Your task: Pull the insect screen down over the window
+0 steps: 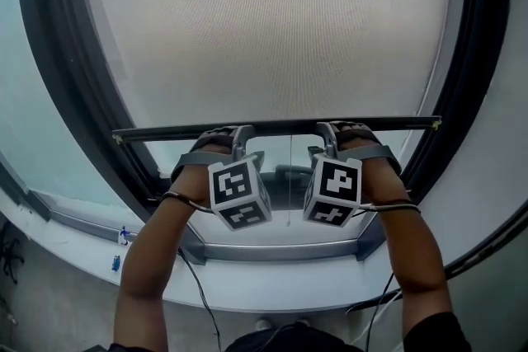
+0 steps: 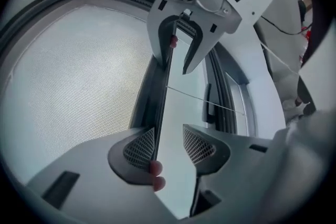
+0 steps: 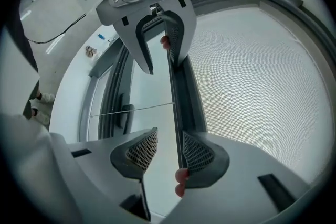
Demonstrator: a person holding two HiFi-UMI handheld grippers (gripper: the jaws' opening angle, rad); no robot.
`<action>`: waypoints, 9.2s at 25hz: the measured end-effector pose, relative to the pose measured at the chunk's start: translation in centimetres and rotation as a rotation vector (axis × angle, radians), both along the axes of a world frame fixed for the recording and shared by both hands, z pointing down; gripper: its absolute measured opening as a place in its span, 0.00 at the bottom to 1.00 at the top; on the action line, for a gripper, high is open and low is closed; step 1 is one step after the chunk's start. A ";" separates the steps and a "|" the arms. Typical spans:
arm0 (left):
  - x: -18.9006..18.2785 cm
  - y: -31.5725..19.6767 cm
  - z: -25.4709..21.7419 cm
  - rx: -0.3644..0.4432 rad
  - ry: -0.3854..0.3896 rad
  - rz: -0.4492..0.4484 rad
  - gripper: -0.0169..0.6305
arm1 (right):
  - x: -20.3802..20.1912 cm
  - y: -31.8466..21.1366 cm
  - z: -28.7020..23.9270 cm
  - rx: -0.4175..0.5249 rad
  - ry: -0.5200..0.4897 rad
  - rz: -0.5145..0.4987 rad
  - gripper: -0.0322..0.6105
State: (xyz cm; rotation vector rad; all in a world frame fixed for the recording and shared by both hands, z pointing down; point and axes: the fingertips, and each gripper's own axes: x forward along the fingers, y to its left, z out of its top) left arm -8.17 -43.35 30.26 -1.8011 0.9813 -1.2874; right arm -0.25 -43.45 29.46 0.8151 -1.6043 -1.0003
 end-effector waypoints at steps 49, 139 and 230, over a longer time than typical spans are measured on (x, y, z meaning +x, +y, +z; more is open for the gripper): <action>0.8 1.2 22.6 -0.297 0.037 -0.023 0.29 | 1.2 1.6 23.1 -0.342 0.076 0.038 0.28; 0.7 1.1 23.8 -0.185 0.016 -0.105 0.22 | 0.8 1.2 23.7 -0.205 -0.007 0.025 0.23; -3.5 42.1 17.6 0.016 1.259 -0.341 0.03 | 4.5 41.2 16.2 -0.082 -1.287 0.144 0.05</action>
